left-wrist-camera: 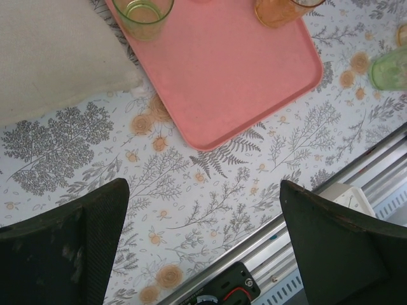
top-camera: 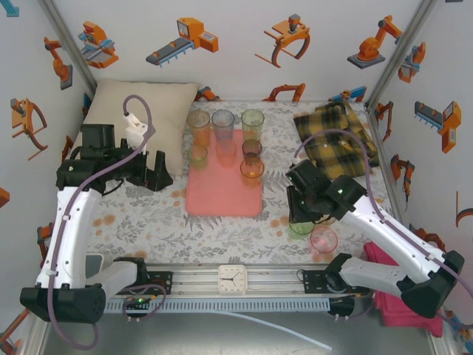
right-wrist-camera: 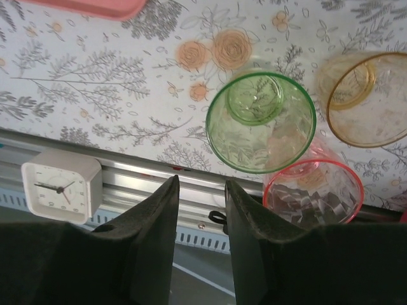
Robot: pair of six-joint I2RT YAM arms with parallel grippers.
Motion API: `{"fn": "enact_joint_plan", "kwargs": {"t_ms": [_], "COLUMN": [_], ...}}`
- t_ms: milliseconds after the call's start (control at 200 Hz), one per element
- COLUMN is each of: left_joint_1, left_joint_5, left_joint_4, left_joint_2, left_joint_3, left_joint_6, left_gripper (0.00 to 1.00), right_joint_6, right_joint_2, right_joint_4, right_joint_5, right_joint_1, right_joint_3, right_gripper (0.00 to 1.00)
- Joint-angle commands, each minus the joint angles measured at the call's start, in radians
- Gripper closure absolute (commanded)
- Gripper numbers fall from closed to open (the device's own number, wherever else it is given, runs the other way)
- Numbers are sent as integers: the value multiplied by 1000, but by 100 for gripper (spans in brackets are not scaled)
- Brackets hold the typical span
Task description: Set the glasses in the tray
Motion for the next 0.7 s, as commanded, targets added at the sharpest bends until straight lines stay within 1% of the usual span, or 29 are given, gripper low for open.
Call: {"fn": "enact_joint_plan", "kwargs": {"t_ms": [0, 155, 436, 691], "left_joint_1": [10, 22, 49, 61], "left_joint_5": [39, 57, 63, 67], "left_joint_4": [26, 38, 27, 31], "left_joint_2": [-18, -17, -46, -57], "left_joint_3": [-18, -16, -1, -23], "left_joint_6": [-29, -44, -48, -49], "left_gripper": [6, 6, 6, 6], "right_joint_6": [49, 57, 40, 24], "right_joint_2": [-19, -1, 57, 132], "right_joint_4": [10, 63, 133, 144], "right_joint_5": [36, 45, 51, 110], "right_joint_1": [9, 14, 24, 24], "right_joint_3": [-50, -94, -108, -103], "right_gripper": [64, 64, 63, 64]}}
